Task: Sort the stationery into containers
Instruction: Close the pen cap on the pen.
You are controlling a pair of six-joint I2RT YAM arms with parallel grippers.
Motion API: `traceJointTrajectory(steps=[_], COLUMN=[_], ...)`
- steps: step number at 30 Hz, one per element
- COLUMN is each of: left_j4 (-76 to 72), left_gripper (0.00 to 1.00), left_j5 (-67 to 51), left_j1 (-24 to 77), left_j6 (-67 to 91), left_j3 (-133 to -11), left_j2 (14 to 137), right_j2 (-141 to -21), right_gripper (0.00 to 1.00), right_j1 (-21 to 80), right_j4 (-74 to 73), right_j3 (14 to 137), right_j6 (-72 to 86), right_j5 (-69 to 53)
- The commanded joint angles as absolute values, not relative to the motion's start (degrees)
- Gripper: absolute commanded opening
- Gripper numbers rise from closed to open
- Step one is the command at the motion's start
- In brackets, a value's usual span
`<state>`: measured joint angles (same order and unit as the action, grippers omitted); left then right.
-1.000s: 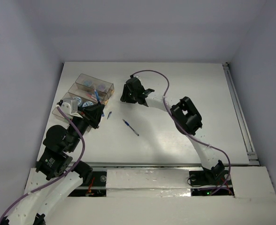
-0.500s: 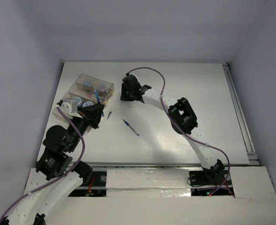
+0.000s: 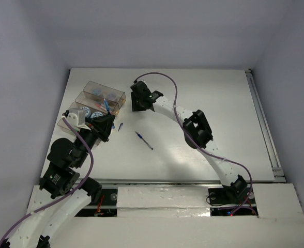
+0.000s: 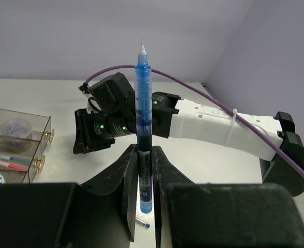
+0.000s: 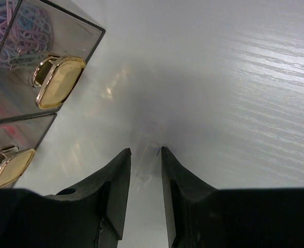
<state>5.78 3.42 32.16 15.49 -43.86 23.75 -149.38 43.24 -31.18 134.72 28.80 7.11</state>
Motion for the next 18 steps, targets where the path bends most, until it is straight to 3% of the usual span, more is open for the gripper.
traceJointTrajectory(steps=[1,7,12,15,18], left_j4=[2.72,2.72,2.72,2.55,2.46], left_gripper=[0.0,0.0,0.0,0.0,0.0], left_j5=[2.73,2.73,2.72,2.55,2.2], left_j1=[32.34,32.34,32.34,32.34,32.34], left_j6=[15.03,15.12,15.12,15.21,15.29], left_j3=[-43.51,-43.51,-43.51,-43.51,-43.59], left_j2=[23.03,23.29,23.64,23.73,23.99], right_j2=[-153.63,-154.6,-153.37,-152.93,-152.23], right_gripper=[0.36,0.26,0.26,0.27,0.36], right_j1=[43.86,44.38,44.91,44.91,44.91], right_j4=[-38.05,-38.14,-37.26,-38.4,-39.37], right_j3=[137.28,136.85,133.86,133.68,132.72], right_j6=[26.54,25.14,23.82,22.94,21.98], right_j5=[8.44,10.19,11.95,12.48,13.18])
